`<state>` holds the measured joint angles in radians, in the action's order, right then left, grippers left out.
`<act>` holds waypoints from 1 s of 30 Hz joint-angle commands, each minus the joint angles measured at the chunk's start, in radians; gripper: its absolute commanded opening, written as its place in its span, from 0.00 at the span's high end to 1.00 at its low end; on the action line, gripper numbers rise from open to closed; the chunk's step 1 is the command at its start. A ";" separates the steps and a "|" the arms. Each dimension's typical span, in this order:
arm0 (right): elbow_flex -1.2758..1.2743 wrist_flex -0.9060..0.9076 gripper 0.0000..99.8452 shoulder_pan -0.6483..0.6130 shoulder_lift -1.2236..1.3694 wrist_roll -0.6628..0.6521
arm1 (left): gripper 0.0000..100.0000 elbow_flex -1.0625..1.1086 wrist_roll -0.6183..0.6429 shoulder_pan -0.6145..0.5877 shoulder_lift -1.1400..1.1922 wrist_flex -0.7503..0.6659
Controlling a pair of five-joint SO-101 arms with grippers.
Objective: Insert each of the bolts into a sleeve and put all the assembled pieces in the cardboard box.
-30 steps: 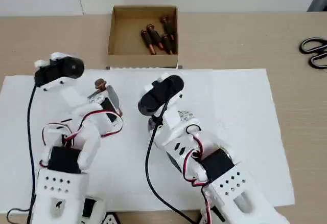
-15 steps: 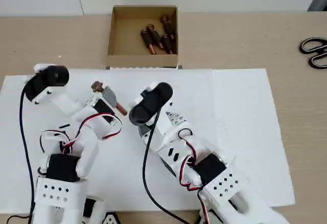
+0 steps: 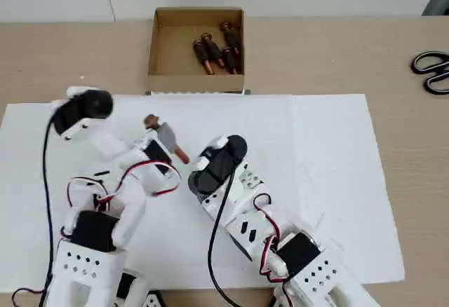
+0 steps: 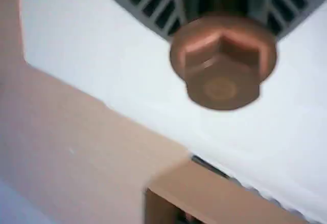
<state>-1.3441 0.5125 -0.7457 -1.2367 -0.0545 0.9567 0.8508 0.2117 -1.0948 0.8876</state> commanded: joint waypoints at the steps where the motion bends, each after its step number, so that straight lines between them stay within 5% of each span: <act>1: 0.002 -0.022 1.00 -0.005 -0.047 -0.011 | 0.99 -0.019 0.003 0.040 -0.023 -0.038; 30: -0.006 -0.022 1.00 -0.007 -0.053 -0.012 | 0.99 -0.012 -0.078 0.152 -0.023 -0.006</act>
<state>-1.3579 0.5125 -0.7426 -1.2674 -0.0575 0.9567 0.8109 0.3406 -1.0978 0.8815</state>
